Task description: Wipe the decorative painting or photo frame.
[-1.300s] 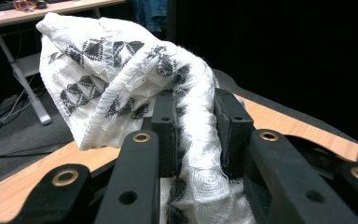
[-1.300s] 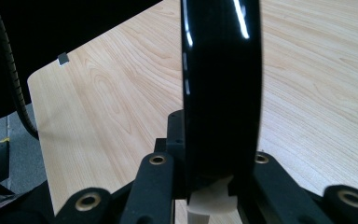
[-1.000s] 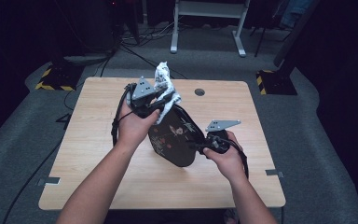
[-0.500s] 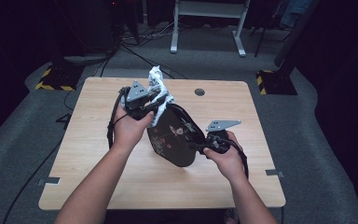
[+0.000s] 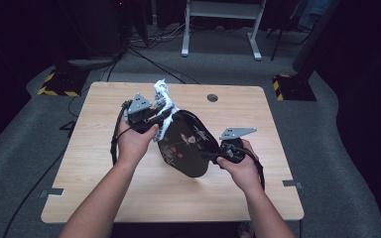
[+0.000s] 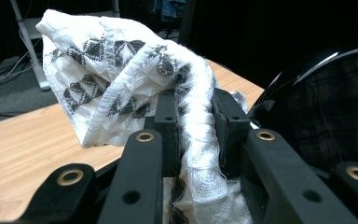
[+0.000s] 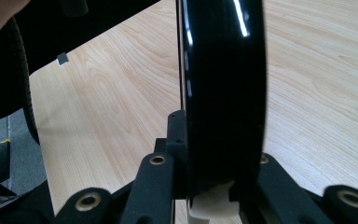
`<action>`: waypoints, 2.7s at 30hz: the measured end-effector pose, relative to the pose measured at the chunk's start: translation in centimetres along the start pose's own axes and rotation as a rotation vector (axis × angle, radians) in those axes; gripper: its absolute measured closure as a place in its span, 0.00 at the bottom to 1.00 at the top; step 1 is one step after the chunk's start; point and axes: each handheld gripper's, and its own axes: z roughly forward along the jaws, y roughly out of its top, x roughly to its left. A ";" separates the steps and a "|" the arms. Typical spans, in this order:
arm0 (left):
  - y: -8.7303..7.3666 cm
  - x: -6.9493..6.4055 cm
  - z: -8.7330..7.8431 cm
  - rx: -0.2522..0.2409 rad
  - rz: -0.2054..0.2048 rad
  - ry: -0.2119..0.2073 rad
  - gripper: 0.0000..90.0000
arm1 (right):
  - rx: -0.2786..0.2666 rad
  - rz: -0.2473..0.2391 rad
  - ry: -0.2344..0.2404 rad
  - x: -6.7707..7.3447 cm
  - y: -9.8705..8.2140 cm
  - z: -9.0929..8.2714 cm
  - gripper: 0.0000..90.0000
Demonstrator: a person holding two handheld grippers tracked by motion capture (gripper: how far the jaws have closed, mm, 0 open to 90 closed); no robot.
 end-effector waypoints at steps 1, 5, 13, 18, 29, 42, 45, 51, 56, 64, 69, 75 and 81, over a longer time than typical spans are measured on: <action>-0.2 0.1 0.0 -0.001 -0.002 0.000 0.83 | 0.000 0.001 0.000 0.0 0.0 0.0 0.89; -0.7 0.3 -0.1 0.000 -0.012 0.004 0.83 | -0.003 0.000 0.000 0.0 0.0 0.1 0.89; -1.8 0.8 -0.2 0.016 -0.005 0.030 0.83 | -0.006 -0.004 0.003 0.1 0.0 0.1 0.89; -2.4 1.1 -0.3 0.011 -0.020 0.039 0.83 | -0.006 -0.005 0.001 0.2 0.0 0.1 0.89; -4.0 2.1 -0.4 0.028 -0.028 0.077 0.83 | -0.006 -0.004 0.007 0.2 0.0 0.1 0.89; -5.8 2.9 -0.7 0.028 -0.080 0.090 0.83 | -0.006 0.002 0.010 0.3 0.0 0.1 0.89; -6.3 3.0 -0.7 0.039 -0.084 0.094 0.83 | -0.006 0.002 0.011 0.2 0.0 0.1 0.89; -7.2 3.2 -0.8 0.042 -0.110 0.095 0.84 | -0.007 0.005 0.011 0.2 -0.1 0.2 0.89; -7.8 3.4 -0.8 0.051 -0.124 0.091 0.84 | -0.006 0.004 0.009 0.2 -0.1 0.2 0.89; -9.0 3.6 -0.9 0.066 -0.154 0.073 0.85 | -0.008 0.003 0.009 0.2 -0.1 0.2 0.89; -9.5 3.7 -1.0 0.080 -0.158 0.058 0.85 | -0.008 0.002 0.010 0.2 -0.1 0.2 0.89; -10.1 3.6 -1.1 0.097 -0.162 0.042 0.85 | -0.008 0.001 0.010 0.2 -0.1 0.2 0.89; -10.7 3.5 -1.0 0.123 -0.157 0.022 0.86 | -0.007 -0.004 0.008 0.2 -0.1 0.2 0.90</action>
